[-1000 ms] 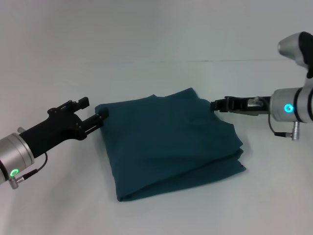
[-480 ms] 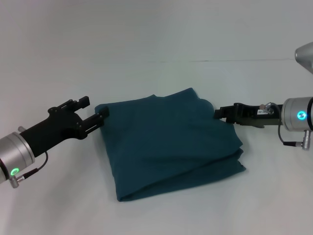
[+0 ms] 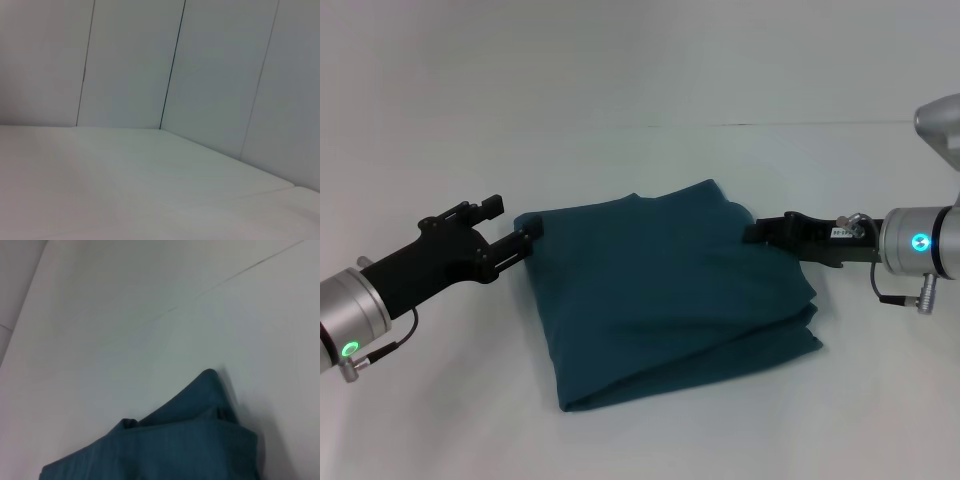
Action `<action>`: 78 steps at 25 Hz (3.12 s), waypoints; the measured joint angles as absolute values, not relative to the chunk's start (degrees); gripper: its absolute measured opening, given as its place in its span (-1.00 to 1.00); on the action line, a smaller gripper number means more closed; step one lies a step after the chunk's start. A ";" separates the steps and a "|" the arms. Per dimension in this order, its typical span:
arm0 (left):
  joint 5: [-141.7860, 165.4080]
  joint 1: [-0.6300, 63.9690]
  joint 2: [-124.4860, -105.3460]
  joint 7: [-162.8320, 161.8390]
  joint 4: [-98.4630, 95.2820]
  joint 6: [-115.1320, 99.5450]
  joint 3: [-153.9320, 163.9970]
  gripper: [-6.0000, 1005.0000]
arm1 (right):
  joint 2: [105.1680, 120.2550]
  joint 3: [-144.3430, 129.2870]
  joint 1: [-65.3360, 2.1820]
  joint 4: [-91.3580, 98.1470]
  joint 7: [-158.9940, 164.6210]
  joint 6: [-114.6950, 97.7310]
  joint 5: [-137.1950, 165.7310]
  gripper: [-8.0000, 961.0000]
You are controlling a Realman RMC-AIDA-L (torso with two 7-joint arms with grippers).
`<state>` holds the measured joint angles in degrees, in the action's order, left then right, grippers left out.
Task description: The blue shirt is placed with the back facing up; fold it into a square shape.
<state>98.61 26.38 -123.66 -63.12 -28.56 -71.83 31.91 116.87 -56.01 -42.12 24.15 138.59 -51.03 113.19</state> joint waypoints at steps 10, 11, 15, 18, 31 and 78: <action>98.61 26.37 -123.66 -63.08 -28.64 -71.70 31.90 0.38 | 117.27 -54.82 -42.30 22.91 139.00 -51.25 113.10 0.00; 98.61 26.37 -123.66 -63.06 -28.64 -71.68 31.90 0.38 | 117.30 -54.77 -42.22 22.91 139.00 -51.13 113.10 0.00; 98.61 26.36 -123.60 -63.01 -28.65 -71.62 31.90 0.38 | 117.48 -54.27 -42.07 22.89 139.02 -51.43 113.10 0.00; 98.61 26.36 -123.58 -63.01 -28.65 -71.62 31.90 0.38 | 117.50 -54.11 -41.73 22.80 139.08 -51.55 113.10 0.00; 98.61 26.36 -123.62 -63.01 -28.65 -71.63 31.94 0.38 | 118.01 -51.33 -41.86 22.58 138.05 -51.66 113.11 -0.01; 98.61 25.84 -123.84 -62.84 -28.38 -71.24 31.90 0.38 | 120.23 -50.25 -43.68 18.38 122.51 -40.34 103.69 -0.91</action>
